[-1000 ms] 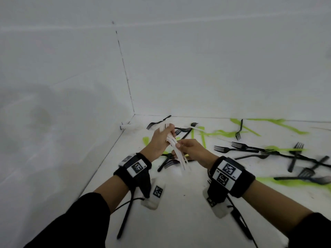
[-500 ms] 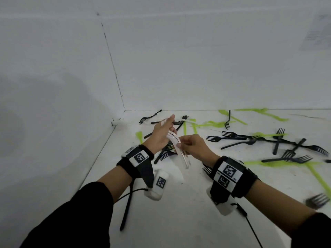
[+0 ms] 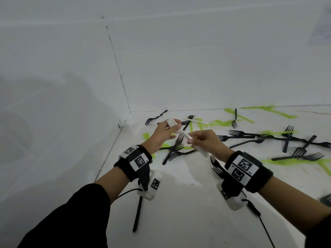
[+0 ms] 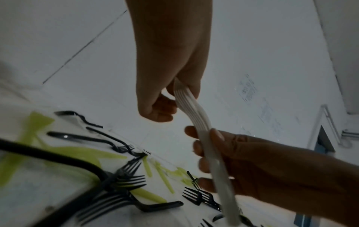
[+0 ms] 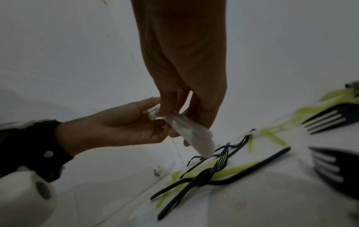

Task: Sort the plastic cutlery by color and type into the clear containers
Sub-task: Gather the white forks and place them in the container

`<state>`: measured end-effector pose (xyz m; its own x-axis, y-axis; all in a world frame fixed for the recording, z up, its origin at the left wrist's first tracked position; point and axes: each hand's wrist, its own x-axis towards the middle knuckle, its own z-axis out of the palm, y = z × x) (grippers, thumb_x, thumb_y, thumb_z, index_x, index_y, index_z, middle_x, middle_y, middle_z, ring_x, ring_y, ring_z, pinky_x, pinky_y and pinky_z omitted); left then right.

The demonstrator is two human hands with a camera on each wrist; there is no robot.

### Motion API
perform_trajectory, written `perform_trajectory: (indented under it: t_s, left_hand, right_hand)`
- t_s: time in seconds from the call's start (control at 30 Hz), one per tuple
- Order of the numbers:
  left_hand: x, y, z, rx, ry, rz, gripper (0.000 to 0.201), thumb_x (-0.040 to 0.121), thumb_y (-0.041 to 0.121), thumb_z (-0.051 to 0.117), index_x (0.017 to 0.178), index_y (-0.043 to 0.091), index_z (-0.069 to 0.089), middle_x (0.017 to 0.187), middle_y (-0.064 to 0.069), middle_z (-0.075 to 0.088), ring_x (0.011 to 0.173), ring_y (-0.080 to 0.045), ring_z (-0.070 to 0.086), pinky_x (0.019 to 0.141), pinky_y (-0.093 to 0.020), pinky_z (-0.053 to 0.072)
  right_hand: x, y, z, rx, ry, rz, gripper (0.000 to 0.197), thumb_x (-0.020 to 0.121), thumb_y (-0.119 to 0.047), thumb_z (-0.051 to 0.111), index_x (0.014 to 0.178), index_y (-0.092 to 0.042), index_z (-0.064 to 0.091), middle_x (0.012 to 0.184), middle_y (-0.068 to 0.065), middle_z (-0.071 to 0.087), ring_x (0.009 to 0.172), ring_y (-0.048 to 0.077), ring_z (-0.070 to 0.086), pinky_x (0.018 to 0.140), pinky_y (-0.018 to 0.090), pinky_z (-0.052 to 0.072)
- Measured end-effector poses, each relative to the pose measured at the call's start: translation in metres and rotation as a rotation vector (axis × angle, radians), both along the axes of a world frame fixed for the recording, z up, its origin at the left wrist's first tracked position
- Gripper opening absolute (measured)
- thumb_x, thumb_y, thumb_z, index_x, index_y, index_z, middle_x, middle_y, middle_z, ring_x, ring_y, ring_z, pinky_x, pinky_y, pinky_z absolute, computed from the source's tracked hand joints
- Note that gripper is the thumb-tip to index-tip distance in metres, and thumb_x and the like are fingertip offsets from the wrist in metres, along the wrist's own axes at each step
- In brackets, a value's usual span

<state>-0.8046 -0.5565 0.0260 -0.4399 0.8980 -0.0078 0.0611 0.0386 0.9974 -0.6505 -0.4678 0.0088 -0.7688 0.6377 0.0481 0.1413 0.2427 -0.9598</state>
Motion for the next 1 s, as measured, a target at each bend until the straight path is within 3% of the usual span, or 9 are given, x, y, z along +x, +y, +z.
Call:
perform_trajectory:
  t_s: [0.07, 0.2, 0.27, 0.43, 0.5, 0.63, 0.77, 0.8, 1.0]
  left_hand:
    - [0.003, -0.002, 0.001, 0.025, -0.014, -0.023, 0.008, 0.093, 0.012, 0.055, 0.097, 0.017, 0.059, 0.089, 0.001, 0.06, 0.082, -0.008, 0.06, 0.071, -0.02, 0.053]
    - [0.012, 0.002, -0.001, 0.094, -0.09, -0.041, 0.016, 0.09, 0.003, 0.057, 0.106, 0.007, 0.058, 0.086, -0.006, 0.062, 0.07, -0.008, 0.068, 0.068, -0.019, 0.055]
    - [0.028, 0.015, 0.002, 0.109, -0.083, -0.087, 0.019, 0.088, 0.001, 0.059, 0.107, 0.003, 0.058, 0.089, -0.006, 0.063, 0.072, -0.007, 0.068, 0.069, -0.019, 0.055]
    - [0.061, 0.042, 0.006, 0.118, -0.104, -0.175, 0.015, 0.085, -0.004, 0.061, 0.095, 0.007, 0.061, 0.093, -0.007, 0.062, 0.08, -0.011, 0.064, 0.076, -0.023, 0.057]
    - [0.081, 0.052, 0.008, 0.11, -0.126, -0.212, 0.015, 0.084, -0.005, 0.061, 0.091, 0.008, 0.061, 0.087, -0.007, 0.062, 0.075, -0.01, 0.065, 0.072, -0.022, 0.057]
    - [0.136, 0.08, 0.01, 0.079, -0.149, -0.315, 0.012, 0.084, -0.003, 0.062, 0.09, 0.008, 0.063, 0.084, -0.008, 0.064, 0.068, -0.009, 0.068, 0.065, -0.018, 0.056]
    - [0.219, 0.121, 0.018, 0.048, -0.214, -0.44, 0.011, 0.092, 0.006, 0.055, 0.097, 0.001, 0.063, 0.09, -0.006, 0.065, 0.079, -0.013, 0.067, 0.074, -0.024, 0.058]
    - [0.22, 0.122, 0.02, 0.054, -0.203, -0.439, 0.014, 0.092, 0.006, 0.054, 0.1, 0.0, 0.062, 0.09, -0.005, 0.065, 0.078, -0.01, 0.067, 0.073, -0.024, 0.058]
    - [0.362, 0.183, 0.025, 0.064, -0.122, -0.615, 0.015, 0.091, 0.005, 0.056, 0.104, 0.002, 0.062, 0.079, 0.004, 0.069, 0.073, -0.006, 0.065, 0.07, -0.018, 0.055]
  right_hand:
    - [0.006, 0.007, 0.003, 0.06, -0.024, -0.045, 0.017, 0.078, -0.011, 0.073, 0.077, -0.027, 0.069, 0.059, -0.001, 0.062, 0.054, 0.006, 0.056, 0.064, 0.026, 0.046]
    - [0.024, 0.011, 0.012, 0.115, -0.038, -0.091, 0.015, 0.08, -0.014, 0.071, 0.095, -0.015, 0.072, 0.063, 0.001, 0.059, 0.059, 0.008, 0.052, 0.055, 0.015, 0.041]
    - [0.048, 0.012, 0.014, 0.135, -0.007, -0.172, 0.015, 0.081, -0.013, 0.07, 0.096, -0.016, 0.071, 0.064, 0.004, 0.059, 0.061, 0.01, 0.05, 0.055, 0.017, 0.038]
    - [0.09, 0.017, 0.02, 0.178, 0.002, -0.248, 0.017, 0.084, -0.007, 0.066, 0.099, -0.013, 0.07, 0.08, 0.016, 0.067, 0.064, 0.01, 0.057, 0.064, 0.021, 0.05]
    - [0.114, 0.022, 0.023, 0.224, -0.025, -0.274, 0.019, 0.084, -0.005, 0.065, 0.102, -0.007, 0.07, 0.078, 0.008, 0.068, 0.06, -0.001, 0.058, 0.066, 0.016, 0.047]
    - [0.176, 0.036, 0.029, 0.298, -0.119, -0.379, 0.015, 0.083, -0.006, 0.067, 0.095, -0.012, 0.072, 0.079, 0.017, 0.07, 0.062, 0.005, 0.057, 0.069, 0.028, 0.046]
    - [0.262, 0.049, 0.037, 0.357, -0.167, -0.515, 0.022, 0.081, -0.001, 0.068, 0.1, -0.012, 0.07, 0.077, 0.002, 0.068, 0.053, -0.013, 0.056, 0.061, 0.006, 0.042]
    - [0.263, 0.05, 0.037, 0.34, -0.162, -0.505, 0.025, 0.08, 0.0, 0.068, 0.101, -0.014, 0.069, 0.075, -0.002, 0.066, 0.053, -0.014, 0.056, 0.061, 0.005, 0.041]
    - [0.405, 0.074, 0.04, 0.348, -0.241, -0.708, 0.018, 0.081, -0.005, 0.069, 0.098, -0.01, 0.072, 0.075, -0.004, 0.065, 0.055, -0.016, 0.054, 0.062, 0.001, 0.039]
